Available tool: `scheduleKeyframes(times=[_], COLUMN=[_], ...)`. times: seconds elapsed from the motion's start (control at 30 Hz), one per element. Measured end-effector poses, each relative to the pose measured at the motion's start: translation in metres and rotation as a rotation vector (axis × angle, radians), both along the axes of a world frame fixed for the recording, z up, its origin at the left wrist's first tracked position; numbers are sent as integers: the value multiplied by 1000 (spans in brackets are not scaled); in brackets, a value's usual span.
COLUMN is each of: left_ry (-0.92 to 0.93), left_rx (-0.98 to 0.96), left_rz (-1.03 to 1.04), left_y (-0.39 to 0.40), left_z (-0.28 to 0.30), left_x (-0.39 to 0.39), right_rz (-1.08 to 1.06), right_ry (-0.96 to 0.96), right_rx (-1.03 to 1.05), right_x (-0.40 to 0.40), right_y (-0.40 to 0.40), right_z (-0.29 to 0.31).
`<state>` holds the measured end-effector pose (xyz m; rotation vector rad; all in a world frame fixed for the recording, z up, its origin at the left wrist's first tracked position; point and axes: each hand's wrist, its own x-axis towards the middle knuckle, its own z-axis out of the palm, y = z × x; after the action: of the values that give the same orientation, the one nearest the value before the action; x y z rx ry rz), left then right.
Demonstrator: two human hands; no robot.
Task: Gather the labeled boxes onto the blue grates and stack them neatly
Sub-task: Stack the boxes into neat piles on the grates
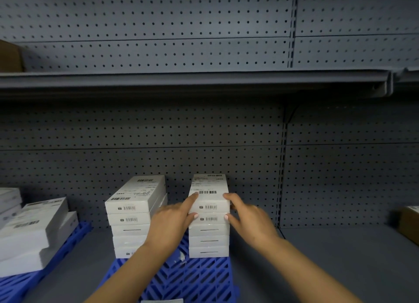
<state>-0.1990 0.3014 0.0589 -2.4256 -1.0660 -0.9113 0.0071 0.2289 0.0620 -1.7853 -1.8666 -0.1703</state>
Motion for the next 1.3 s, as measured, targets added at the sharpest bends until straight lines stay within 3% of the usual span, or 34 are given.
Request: scheduleKeyframes(times=[0.2, 0.53, 0.97, 1.3], left_ry=[-5, 77, -16, -266], left_rx=[-2, -234, -376, -471], left_rz=[65, 269, 52, -44], left_y=[-4, -1, 8, 12], left_z=[-5, -41, -45, -44], left_x=[-4, -13, -14, -4], right_rz=[-34, -110, -71, -82], right_ry=[-20, 41, 67, 55], right_rx=[-88, -261, -162, -142], right_x=[0, 3, -4, 0], right_y=[-8, -16, -2, 0], right_z=[3, -38, -37, -32])
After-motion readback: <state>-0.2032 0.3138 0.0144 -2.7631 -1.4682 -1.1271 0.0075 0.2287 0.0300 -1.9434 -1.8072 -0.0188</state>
